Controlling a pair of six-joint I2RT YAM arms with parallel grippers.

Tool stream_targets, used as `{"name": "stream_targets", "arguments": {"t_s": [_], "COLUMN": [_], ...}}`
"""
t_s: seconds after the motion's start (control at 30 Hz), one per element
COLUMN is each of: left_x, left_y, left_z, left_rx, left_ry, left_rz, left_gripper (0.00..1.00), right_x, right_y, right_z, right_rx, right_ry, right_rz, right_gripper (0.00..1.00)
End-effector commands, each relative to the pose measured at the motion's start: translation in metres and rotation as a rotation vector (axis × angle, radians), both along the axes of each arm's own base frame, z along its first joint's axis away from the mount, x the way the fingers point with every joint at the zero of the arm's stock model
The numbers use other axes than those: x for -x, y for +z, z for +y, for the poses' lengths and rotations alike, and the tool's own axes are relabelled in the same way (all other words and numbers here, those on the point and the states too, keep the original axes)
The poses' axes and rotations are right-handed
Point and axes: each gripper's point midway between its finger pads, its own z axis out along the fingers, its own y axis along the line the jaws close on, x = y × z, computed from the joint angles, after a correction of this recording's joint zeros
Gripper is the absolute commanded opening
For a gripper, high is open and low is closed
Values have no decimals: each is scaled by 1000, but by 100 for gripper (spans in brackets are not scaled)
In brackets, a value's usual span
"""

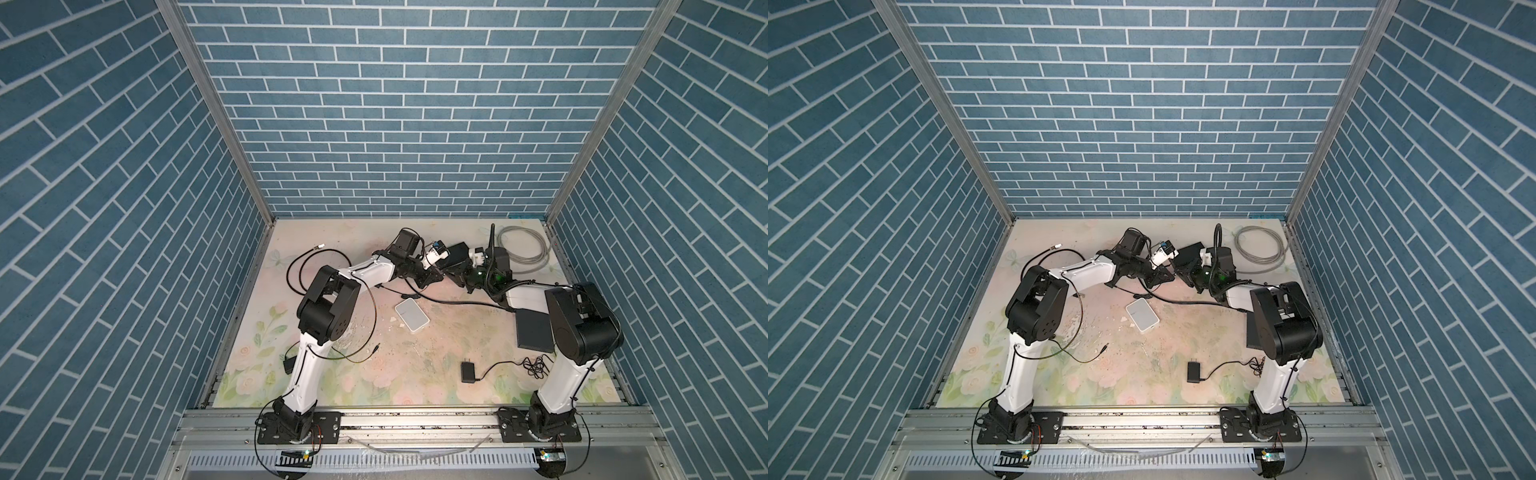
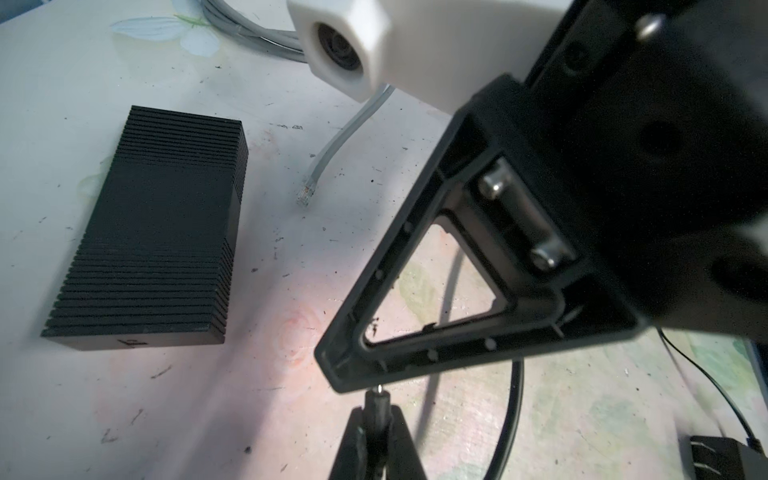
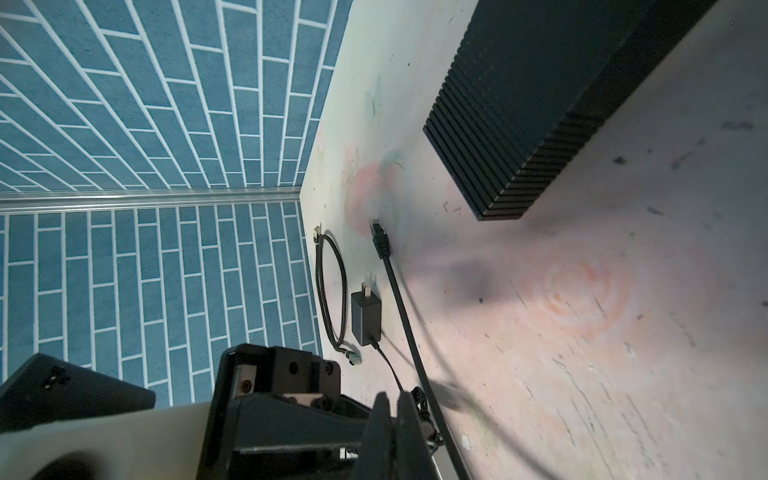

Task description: Insert the plug into the switch port

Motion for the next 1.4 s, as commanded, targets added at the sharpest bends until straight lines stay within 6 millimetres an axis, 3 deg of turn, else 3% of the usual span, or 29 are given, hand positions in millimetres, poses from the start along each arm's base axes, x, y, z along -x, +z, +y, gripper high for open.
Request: {"name": "stream_targets", "arguments": {"t_s": [0.0,0.07,0.17,0.37,0.43,0.67,1.0,1.2,1.37], "left_x": [-1,1,-2,-22,-32,-65,-83,-76,-82], "left_y": [8,7,0,-25,-31,-41,-41,-42,-57], "left_z": [4,7,19,54,54,55,63,57,56], "left_rx": [10,-5,-68,-314,-355,-466,-571,-569,-682], "left_ry": [-6,-13,-2,21,46,137,72,-6,8], "left_rz": [-12,-14,-28,-54,-18,38,-23,-59,-144], "left_gripper": [5,2,1,1,3,5,5,6,8], "right_x": [6,5,3,-11,-19,-66,-115,-125,-130], "right_y": [-10,-9,-7,-16,-16,-5,-24,-29,-34], "right_z": [3,3,-1,-56,-73,-110,-116,-110,-101], "right_rx": [-11,-10,-5,278,431,695,834,844,808], "right_ry": [6,5,8,4,36,29,85,130,173], "right_rz": [38,33,7,-43,-88,-193,-233,-289,-326], "right_gripper": [5,6,22,42,51,66,66,67,67]}}
